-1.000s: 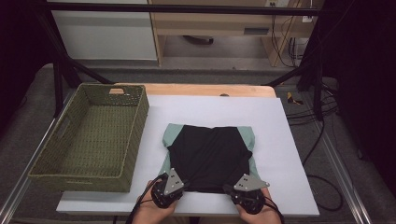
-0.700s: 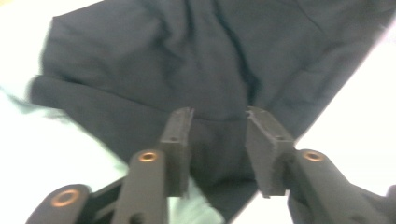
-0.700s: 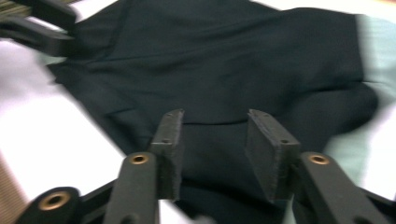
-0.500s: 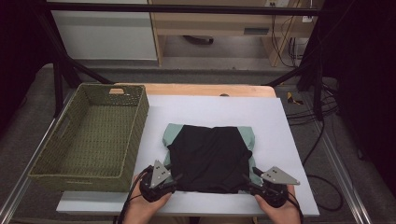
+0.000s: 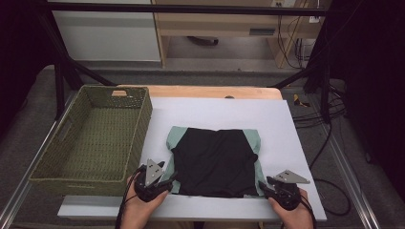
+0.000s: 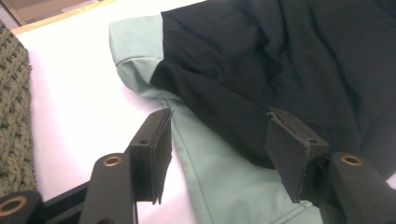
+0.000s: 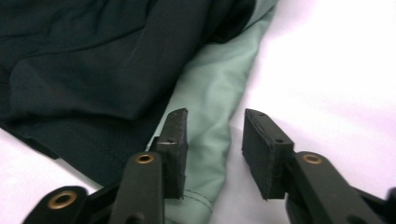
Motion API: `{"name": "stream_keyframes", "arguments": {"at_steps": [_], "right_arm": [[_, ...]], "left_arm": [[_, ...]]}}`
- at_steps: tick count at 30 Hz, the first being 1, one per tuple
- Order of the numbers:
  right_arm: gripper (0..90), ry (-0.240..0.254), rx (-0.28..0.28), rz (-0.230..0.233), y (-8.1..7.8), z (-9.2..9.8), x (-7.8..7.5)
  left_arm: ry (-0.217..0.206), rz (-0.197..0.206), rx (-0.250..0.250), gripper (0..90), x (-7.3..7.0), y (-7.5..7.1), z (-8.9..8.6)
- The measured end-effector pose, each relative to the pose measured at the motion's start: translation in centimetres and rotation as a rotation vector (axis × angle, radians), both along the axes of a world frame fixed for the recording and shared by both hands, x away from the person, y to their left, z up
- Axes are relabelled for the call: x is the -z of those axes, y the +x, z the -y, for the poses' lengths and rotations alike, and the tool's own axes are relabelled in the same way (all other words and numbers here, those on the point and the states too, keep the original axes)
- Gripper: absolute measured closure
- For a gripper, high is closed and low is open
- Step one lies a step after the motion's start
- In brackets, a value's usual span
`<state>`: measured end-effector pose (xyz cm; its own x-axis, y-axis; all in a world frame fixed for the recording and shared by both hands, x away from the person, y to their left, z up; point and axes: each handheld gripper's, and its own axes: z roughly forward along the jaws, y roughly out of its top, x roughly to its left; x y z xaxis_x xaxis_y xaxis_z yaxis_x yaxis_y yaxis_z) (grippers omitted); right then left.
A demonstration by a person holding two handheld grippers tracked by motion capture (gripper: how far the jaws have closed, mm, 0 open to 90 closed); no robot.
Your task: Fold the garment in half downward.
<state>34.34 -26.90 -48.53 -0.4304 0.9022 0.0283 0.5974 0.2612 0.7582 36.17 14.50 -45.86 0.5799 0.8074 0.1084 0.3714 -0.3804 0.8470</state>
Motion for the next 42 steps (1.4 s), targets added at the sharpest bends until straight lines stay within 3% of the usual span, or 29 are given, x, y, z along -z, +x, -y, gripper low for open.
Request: {"name": "stream_keyframes", "arguments": {"at_steps": [5, 6, 14, 25, 42], "right_arm": [[85.9, 0.019, -0.030, -0.012, -0.1, -0.1, -0.1], [87.2, 0.015, -0.031, -0.016, -0.1, -0.1, -0.2], [88.5, -0.039, -0.062, -0.012, -0.4, 0.1, -0.5], [88.7, -0.048, -0.073, 0.003, -0.5, 1.3, -0.8], [88.6, -0.027, 0.013, 0.006, -0.4, 4.8, -0.8]], "left_arm": [[-0.003, 0.003, -0.009, 41.6, -0.1, 0.0, -0.2], [-0.001, 0.002, -0.009, 41.4, -0.1, 0.1, -0.2], [0.001, -0.004, -0.014, 41.3, 0.0, 0.1, -0.3], [0.002, -0.011, -0.015, 41.3, 0.0, 0.2, -0.3], [-0.021, -0.015, 0.003, 39.6, 0.2, 0.2, -0.3]]}}
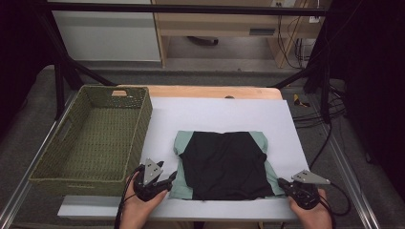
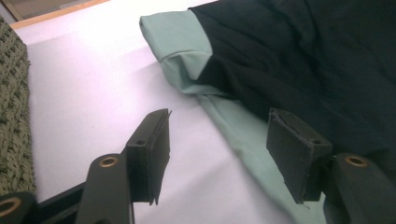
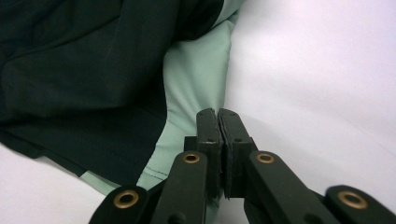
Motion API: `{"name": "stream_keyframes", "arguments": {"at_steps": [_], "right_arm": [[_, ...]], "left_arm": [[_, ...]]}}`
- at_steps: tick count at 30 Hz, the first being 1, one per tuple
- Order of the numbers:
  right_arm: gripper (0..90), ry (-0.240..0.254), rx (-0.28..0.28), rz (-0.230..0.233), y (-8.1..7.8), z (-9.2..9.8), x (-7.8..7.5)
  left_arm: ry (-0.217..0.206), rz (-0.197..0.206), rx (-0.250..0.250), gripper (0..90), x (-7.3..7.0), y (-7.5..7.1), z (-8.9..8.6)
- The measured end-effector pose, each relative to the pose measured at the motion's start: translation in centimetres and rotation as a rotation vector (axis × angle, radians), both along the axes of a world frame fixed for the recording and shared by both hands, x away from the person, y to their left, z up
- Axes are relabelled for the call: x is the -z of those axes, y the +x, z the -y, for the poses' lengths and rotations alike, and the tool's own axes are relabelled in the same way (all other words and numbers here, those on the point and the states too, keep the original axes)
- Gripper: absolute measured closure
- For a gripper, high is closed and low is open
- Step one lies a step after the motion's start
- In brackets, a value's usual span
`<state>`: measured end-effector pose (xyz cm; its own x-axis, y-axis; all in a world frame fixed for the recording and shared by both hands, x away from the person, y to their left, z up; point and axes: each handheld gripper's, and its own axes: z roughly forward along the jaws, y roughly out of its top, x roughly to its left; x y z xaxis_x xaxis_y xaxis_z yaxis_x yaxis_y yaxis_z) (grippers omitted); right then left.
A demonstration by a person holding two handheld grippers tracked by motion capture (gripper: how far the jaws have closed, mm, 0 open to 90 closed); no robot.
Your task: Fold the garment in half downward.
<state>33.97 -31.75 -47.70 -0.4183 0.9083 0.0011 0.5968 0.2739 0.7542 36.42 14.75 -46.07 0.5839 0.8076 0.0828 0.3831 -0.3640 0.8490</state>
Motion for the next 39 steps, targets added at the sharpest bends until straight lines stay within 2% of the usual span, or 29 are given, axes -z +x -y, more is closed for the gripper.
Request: {"name": "stream_keyframes", "arguments": {"at_steps": [5, 7, 10, 11, 12, 14, 18, 19, 20, 28, 33, 36, 39], "right_arm": [[87.0, 0.018, -0.011, 0.004, 0.0, -0.2, 0.1], [76.1, 0.027, -0.015, 0.026, -0.1, -0.5, -0.1], [63.0, 0.048, -0.023, 0.087, -0.3, -1.1, -0.7], [63.0, 0.048, -0.023, 0.087, -0.3, -1.1, -0.7], [53.3, 0.061, -0.033, 0.123, -0.4, -1.7, -1.2], [44.1, 0.054, -0.044, 0.163, -0.5, -2.5, -1.6], [30.7, 0.050, -0.060, 0.199, -0.6, -4.1, -2.1], [30.7, 0.050, -0.060, 0.199, -0.6, -4.1, -2.1], [23.5, 0.045, -0.063, 0.199, -0.6, -4.7, -2.3], [11.3, 0.043, -0.086, 0.205, -0.1, -6.8, -2.8], [9.1, 0.058, -0.122, 0.200, 0.2, -8.2, -2.9], [8.0, 0.052, -0.151, 0.188, 0.5, -9.1, -2.9], [9.7, 0.040, -0.170, 0.185, 0.8, -10.1, -3.2]], "left_arm": [[-0.010, -0.004, 0.008, 35.1, 0.1, 0.1, 0.1], [-0.032, -0.015, 0.012, 32.4, 0.1, 0.2, 0.0], [-0.041, -0.011, 0.009, 28.1, 0.1, 0.3, 0.0], [-0.041, -0.011, 0.009, 26.9, 0.1, 0.3, 0.0], [-0.043, -0.006, 0.007, 25.3, 0.1, 0.3, 0.0], [-0.044, -0.001, 0.006, 23.1, 0.0, 0.3, 0.0], [-0.048, 0.009, 0.010, 20.2, -0.1, 0.3, 0.1], [-0.048, 0.009, 0.010, 19.8, -0.1, 0.3, 0.1], [-0.050, 0.006, 0.015, 19.0, 0.0, 0.3, 0.2], [-0.060, 0.012, 0.004, 15.2, -0.1, 0.4, 0.1], [-0.068, 0.017, -0.006, 14.5, -0.3, 0.5, -0.3], [-0.074, 0.018, -0.011, 14.5, -0.4, 0.6, -0.4], [-0.062, 0.025, 0.000, 15.5, -0.5, 0.6, -0.4]]}}
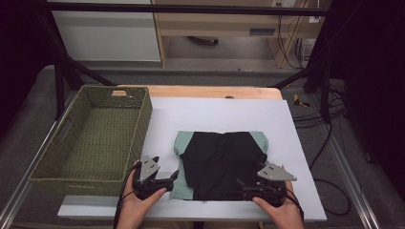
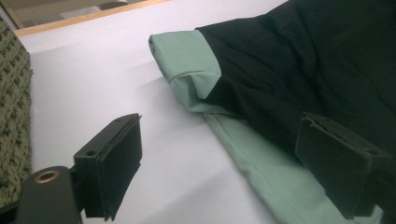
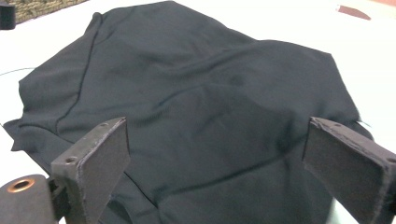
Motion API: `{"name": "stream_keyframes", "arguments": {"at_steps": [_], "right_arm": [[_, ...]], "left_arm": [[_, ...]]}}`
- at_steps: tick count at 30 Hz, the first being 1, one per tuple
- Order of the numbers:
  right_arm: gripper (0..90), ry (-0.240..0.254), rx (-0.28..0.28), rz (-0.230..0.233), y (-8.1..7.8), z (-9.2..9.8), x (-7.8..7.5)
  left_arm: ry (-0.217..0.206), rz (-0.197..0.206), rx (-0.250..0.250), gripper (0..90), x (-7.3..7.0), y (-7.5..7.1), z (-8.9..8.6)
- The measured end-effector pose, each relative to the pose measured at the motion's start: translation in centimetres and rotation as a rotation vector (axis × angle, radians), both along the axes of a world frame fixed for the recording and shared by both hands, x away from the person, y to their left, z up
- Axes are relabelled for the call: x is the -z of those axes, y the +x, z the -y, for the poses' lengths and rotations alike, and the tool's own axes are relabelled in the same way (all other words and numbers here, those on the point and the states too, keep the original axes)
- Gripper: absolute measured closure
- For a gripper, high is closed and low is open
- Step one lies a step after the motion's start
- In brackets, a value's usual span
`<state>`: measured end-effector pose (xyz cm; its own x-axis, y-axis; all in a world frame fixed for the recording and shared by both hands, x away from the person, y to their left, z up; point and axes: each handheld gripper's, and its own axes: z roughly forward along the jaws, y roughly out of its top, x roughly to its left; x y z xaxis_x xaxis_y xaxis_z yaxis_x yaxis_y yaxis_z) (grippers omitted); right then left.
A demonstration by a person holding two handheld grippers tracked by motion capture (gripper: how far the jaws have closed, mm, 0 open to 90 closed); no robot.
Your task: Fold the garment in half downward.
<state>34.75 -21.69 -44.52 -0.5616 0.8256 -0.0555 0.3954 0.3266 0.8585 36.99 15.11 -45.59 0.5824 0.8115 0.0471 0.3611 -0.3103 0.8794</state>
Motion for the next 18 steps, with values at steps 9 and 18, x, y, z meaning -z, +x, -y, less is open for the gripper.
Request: {"name": "stream_keyframes", "arguments": {"at_steps": [9, 18], "right_arm": [[11.6, -0.004, -0.080, -0.020, 1.2, -2.3, -1.3], [12.9, -0.027, -0.183, -0.056, 1.9, -5.5, -1.6]], "left_arm": [[-0.013, 0.020, -0.001, 12.6, -0.9, 0.4, 0.7], [-0.006, 0.057, -0.005, 12.0, -3.9, 3.2, 1.5]]}}
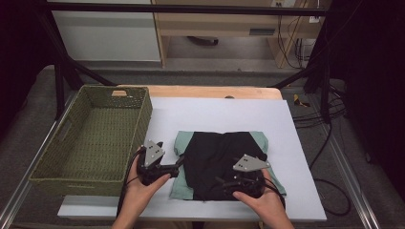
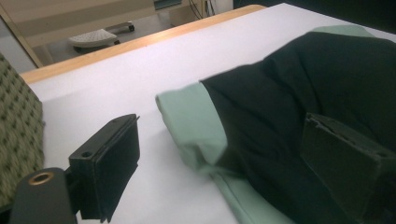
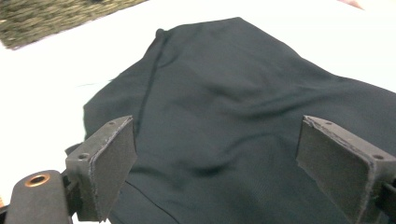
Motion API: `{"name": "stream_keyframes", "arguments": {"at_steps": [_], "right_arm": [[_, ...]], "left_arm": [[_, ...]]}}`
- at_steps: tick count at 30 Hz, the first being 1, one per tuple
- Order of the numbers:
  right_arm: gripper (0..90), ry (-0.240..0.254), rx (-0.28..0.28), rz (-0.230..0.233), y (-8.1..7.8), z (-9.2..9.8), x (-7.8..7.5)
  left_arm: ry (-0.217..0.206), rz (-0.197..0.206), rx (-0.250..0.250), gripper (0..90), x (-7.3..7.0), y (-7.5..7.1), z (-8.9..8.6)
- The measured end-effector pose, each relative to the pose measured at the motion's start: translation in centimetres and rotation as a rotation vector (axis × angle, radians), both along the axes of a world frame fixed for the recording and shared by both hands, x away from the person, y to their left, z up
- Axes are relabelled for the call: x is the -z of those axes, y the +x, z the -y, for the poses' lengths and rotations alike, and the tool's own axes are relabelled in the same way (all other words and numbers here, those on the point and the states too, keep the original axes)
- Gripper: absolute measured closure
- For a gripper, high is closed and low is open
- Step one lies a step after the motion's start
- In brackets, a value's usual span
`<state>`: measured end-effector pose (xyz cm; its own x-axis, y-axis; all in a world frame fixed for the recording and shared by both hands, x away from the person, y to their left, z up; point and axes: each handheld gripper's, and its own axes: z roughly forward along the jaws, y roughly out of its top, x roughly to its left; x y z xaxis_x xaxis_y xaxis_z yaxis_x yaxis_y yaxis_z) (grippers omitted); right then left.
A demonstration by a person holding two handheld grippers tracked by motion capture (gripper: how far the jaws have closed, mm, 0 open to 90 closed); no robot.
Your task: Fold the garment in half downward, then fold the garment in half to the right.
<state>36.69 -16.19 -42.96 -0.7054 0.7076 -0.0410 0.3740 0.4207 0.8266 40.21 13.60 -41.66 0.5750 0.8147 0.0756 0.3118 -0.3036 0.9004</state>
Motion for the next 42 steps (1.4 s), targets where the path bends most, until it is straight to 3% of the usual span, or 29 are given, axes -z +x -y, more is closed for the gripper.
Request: {"name": "stream_keyframes", "arguments": {"at_steps": [9, 17, 25, 32, 37, 42], "right_arm": [[13.1, -0.024, -0.079, -0.013, 0.4, -3.5, 0.2], [13.3, -0.034, -0.136, -0.027, 0.5, -6.1, 0.9], [15.2, -0.063, -0.172, -0.047, 0.8, -8.2, 1.8], [15.3, -0.054, -0.195, -0.065, 0.3, -9.7, 2.4], [13.8, -0.051, -0.204, -0.099, 0.5, -10.8, 3.3], [8.9, -0.058, -0.196, -0.130, 0.3, -12.4, 4.6]], "left_arm": [[-0.013, -0.010, -0.017, 12.0, -1.8, 3.0, 0.0], [-0.011, -0.013, -0.029, 12.0, -1.8, 4.9, -0.2], [0.004, -0.019, -0.042, 12.0, -1.2, 5.7, 0.3], [0.023, -0.020, -0.056, 12.0, -0.7, 5.6, 0.2], [-0.004, -0.037, -0.050, 12.1, -0.5, 6.1, 0.5], [0.001, -0.061, -0.051, 12.3, 0.1, 6.4, 0.7]]}}
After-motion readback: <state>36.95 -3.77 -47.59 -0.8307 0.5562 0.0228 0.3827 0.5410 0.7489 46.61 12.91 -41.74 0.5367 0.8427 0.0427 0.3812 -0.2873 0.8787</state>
